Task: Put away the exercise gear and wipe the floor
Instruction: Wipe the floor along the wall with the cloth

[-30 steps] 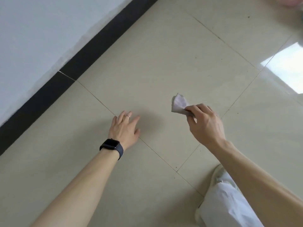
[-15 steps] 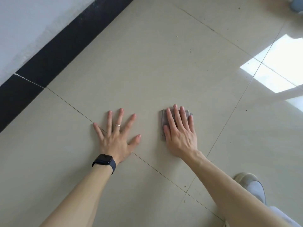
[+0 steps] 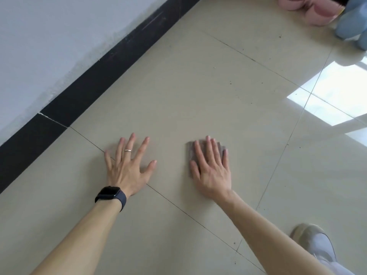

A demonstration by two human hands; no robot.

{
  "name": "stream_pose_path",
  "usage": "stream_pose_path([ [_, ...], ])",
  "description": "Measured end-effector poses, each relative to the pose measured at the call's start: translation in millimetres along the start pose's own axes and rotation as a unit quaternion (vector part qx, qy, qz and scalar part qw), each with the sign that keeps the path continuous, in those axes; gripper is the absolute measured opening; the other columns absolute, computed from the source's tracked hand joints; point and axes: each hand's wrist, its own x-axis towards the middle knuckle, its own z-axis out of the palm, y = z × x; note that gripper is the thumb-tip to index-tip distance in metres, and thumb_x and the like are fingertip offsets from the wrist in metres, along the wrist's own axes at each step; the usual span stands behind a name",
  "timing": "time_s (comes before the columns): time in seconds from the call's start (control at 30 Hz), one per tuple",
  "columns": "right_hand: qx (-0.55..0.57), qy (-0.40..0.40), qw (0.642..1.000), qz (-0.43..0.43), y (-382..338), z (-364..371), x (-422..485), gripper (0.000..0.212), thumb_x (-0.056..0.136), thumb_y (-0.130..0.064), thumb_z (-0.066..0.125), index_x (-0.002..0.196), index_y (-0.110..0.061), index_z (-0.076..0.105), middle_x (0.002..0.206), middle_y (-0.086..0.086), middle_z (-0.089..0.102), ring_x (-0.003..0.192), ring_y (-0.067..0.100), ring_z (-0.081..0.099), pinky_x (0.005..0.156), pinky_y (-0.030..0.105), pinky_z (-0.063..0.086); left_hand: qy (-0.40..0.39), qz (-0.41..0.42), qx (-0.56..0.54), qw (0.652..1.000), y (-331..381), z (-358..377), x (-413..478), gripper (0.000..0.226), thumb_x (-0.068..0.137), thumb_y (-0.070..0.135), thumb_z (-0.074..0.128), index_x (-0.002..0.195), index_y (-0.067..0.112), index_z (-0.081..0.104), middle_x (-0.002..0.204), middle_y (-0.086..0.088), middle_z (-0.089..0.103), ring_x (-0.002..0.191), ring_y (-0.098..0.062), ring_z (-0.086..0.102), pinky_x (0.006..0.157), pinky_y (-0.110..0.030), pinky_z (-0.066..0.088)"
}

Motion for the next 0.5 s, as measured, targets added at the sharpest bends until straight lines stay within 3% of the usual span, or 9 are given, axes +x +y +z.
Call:
stream_pose_path([
  [0.07,-0.049,-0.041,0.976,-0.21,19,-2,-8,0.06,0.103,-0.055,0.024,0.158,-0.037,0.01,0.167,-0.002,0.001,0.154,0.017,-0.003,0.124,0.047,0.003,-0.01,-0.043,0.009,0.999,-20,1,12,0.073,0.087,0.076,0.018,0.153,0.051,-0.002,0.166,0.004,-0.005,0.152,-0.023,-0.008,0.114,-0.065,0.002],
  [0.1,-0.064,-0.052,0.964,-0.252,39,-10,3,0.059,0.103,-0.058,0.023,0.157,-0.04,0.01,0.167,-0.004,0.002,0.154,0.016,-0.001,0.124,0.047,0.007,-0.014,-0.058,0.007,0.998,-29,0,18,0.074,0.087,0.078,0.015,0.152,0.051,-0.006,0.166,0.004,-0.01,0.152,-0.022,-0.012,0.115,-0.066,-0.001],
  [0.13,-0.081,-0.056,0.966,-0.24,60,-19,18,0.059,0.102,-0.061,0.021,0.157,-0.043,0.007,0.166,-0.006,0.001,0.153,0.015,-0.002,0.124,0.048,0.01,-0.021,-0.072,0.004,0.997,-35,-2,23,0.073,0.087,0.079,0.013,0.151,0.052,-0.009,0.165,0.005,-0.015,0.151,-0.022,-0.015,0.115,-0.066,-0.003],
  [0.17,-0.091,-0.049,0.977,-0.187,79,-29,35,0.06,0.1,-0.063,0.017,0.156,-0.046,0.002,0.166,-0.007,-0.004,0.153,0.014,-0.006,0.124,0.048,0.01,-0.032,-0.084,0.001,0.996,-40,-3,28,0.074,0.087,0.081,0.012,0.15,0.052,-0.012,0.164,0.005,-0.018,0.151,-0.022,-0.018,0.116,-0.066,-0.004],
  [0.23,-0.055,-0.041,0.998,0.009,103,-49,70,0.062,0.099,-0.064,0.012,0.155,-0.045,-0.005,0.165,-0.006,-0.016,0.152,0.013,-0.015,0.124,0.047,-0.001,-0.042,-0.091,-0.004,0.995,-45,-1,35,0.076,0.084,0.084,0.011,0.149,0.054,-0.016,0.163,0.007,-0.022,0.15,-0.022,-0.02,0.116,-0.067,-0.004],
  [0.3,0.026,-0.01,0.98,0.195,95,-55,98,0.065,0.1,-0.061,0.013,0.157,-0.038,-0.005,0.165,0.0,-0.021,0.151,0.016,-0.021,0.122,0.05,-0.008,-0.016,-0.085,-0.012,0.996,-46,2,34,0.077,0.083,0.084,0.013,0.149,0.054,-0.012,0.164,0.007,-0.018,0.151,-0.022,-0.017,0.115,-0.068,-0.002],
  [0.37,0.071,0.019,0.953,0.293,64,-46,117,0.066,0.1,-0.055,0.015,0.159,-0.03,-0.003,0.165,0.007,-0.019,0.151,0.022,-0.02,0.12,0.056,-0.009,0.005,-0.08,-0.013,0.997,-46,5,33,0.077,0.084,0.082,0.016,0.151,0.053,-0.006,0.166,0.006,-0.01,0.152,-0.021,-0.012,0.115,-0.068,0.001],
  [0.43,0.06,0.013,0.97,0.233,22,-34,121,0.065,0.102,-0.051,0.017,0.159,-0.028,-0.003,0.165,0.009,-0.018,0.151,0.024,-0.019,0.12,0.056,-0.01,0.014,-0.082,-0.007,0.997,-47,7,33,0.077,0.084,0.082,0.017,0.152,0.052,-0.003,0.166,0.006,-0.008,0.153,-0.021,-0.009,0.116,-0.067,0.002],
  [0.5,-0.001,-0.005,1.0,0.022,-14,-18,104,0.063,0.103,-0.051,0.019,0.159,-0.032,-0.002,0.165,0.004,-0.016,0.152,0.021,-0.017,0.121,0.051,-0.009,0.017,-0.085,-0.003,0.996,-48,7,34,0.078,0.083,0.082,0.018,0.153,0.051,0.001,0.166,0.007,-0.007,0.153,-0.02,-0.008,0.116,-0.067,0.003],
])
